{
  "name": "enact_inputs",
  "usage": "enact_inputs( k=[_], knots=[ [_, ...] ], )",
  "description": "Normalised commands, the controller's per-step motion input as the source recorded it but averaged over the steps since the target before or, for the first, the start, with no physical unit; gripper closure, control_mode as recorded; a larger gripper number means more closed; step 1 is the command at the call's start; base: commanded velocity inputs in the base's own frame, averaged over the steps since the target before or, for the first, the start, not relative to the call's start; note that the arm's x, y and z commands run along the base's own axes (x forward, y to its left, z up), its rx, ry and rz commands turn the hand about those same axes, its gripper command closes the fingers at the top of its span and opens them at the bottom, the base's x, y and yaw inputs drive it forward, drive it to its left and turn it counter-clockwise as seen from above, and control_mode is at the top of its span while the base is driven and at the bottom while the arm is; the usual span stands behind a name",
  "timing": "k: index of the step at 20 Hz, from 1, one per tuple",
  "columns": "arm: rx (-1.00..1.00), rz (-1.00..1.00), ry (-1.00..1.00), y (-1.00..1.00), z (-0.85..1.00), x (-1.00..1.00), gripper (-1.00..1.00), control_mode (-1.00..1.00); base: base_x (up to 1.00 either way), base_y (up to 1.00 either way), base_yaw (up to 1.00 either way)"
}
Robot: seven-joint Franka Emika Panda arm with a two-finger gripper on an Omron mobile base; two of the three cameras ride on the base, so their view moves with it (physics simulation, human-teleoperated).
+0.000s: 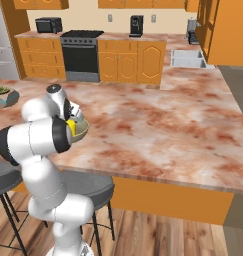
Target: Place the cup inside the bowl on the dining table and move the bowl to any counter.
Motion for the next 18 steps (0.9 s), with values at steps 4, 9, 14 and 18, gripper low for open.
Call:
enact_inputs(
  k=[4,9,14,18],
  knots=[
    [0.00,-0.10,0.00,-0.18,0.06,-0.24,-1.00,-1.00,0.00,0.00,0.00],
    [0.00,-0.12,0.02,-0.29,0.00,-0.06,-1.00,-1.00,0.00,0.00,0.00],
    [0.00,-0.12,0.00,-0.26,0.00,0.00,-1.00,-1.00,0.00,0.00,0.00],
    [0.04,-0.06,0.00,-0.14,0.00,0.00,-1.00,-1.00,0.00,0.00,0.00]
  ],
)
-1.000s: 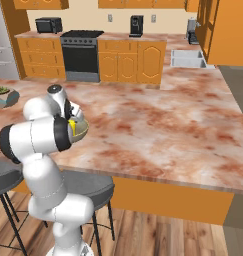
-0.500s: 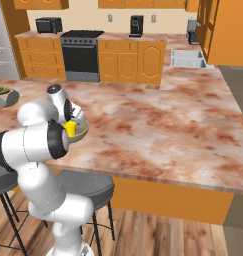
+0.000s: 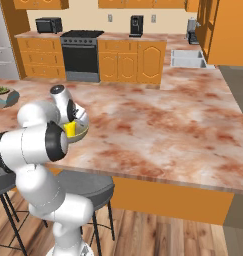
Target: Place the cup inside the bowl on the dining table and move the bowl to any counter.
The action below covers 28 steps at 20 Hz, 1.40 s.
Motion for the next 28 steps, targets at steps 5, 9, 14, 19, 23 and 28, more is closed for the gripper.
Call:
enact_inputs(
  k=[5,9,14,19,23,28],
  knots=[
    [0.05,0.00,0.12,-0.18,0.04,0.00,-1.00,-1.00,0.00,0.00,0.00],
    [0.10,0.03,0.16,-0.24,0.02,0.00,-1.00,-1.00,0.00,0.00,0.00],
    [0.10,0.10,0.15,-0.46,0.07,0.01,-1.00,-1.00,0.00,0.00,0.00],
    [0.09,0.15,0.04,-0.26,0.10,0.02,-1.00,-1.00,0.00,0.00,0.00],
    [0.13,0.11,0.00,-0.21,0.00,0.06,-1.00,-1.00,0.00,0.00,0.00],
    [0.12,0.03,-0.06,-0.02,-0.06,0.00,-1.00,-1.00,0.00,0.00,0.00]
  ],
)
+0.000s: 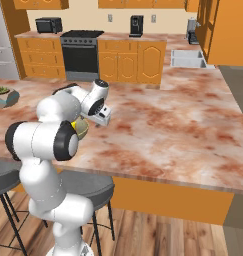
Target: Place the cup inside the bowl on the dining table and move the bowl to any counter.
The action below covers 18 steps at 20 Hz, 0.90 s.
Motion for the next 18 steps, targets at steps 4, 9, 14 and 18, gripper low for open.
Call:
enact_inputs(
  k=[4,9,14,18],
  knots=[
    [0.08,0.01,-0.09,0.00,-0.10,0.01,-1.00,-1.00,0.00,0.00,0.00],
    [0.00,0.00,-0.12,0.00,-0.05,0.02,-1.00,-1.00,0.00,0.00,0.00],
    [0.00,0.00,-0.12,0.08,-0.02,0.11,-1.00,-1.00,0.00,0.00,0.00],
    [0.00,0.00,-0.01,0.15,0.00,0.17,-1.00,-1.00,0.00,0.00,0.00]
  ],
)
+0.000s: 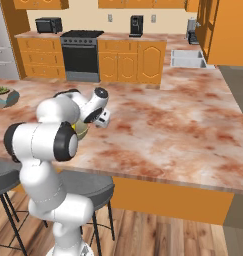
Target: Place the cup inside the bowl on the dining table and move the bowl to any counter.
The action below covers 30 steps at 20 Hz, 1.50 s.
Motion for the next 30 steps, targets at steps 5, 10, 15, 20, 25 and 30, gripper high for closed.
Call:
enact_inputs(
  k=[5,10,15,20,25,30],
  knots=[
    [0.00,0.00,0.00,0.18,-0.02,0.12,-1.00,-1.00,0.00,0.00,0.00],
    [0.00,0.00,0.00,0.07,-0.02,0.09,-1.00,-1.00,0.00,0.00,0.00],
    [0.00,0.00,0.00,0.02,-0.12,0.07,-1.00,-1.00,0.00,0.00,0.00],
    [0.00,0.00,0.00,0.00,-0.25,0.02,-1.00,-1.00,0.00,0.00,0.00],
    [0.00,0.00,0.00,0.00,-0.26,0.00,-1.00,-1.00,0.00,0.00,0.00],
    [0.00,0.00,0.00,0.00,-0.12,0.00,-1.00,-1.00,0.00,0.00,0.00]
  ],
)
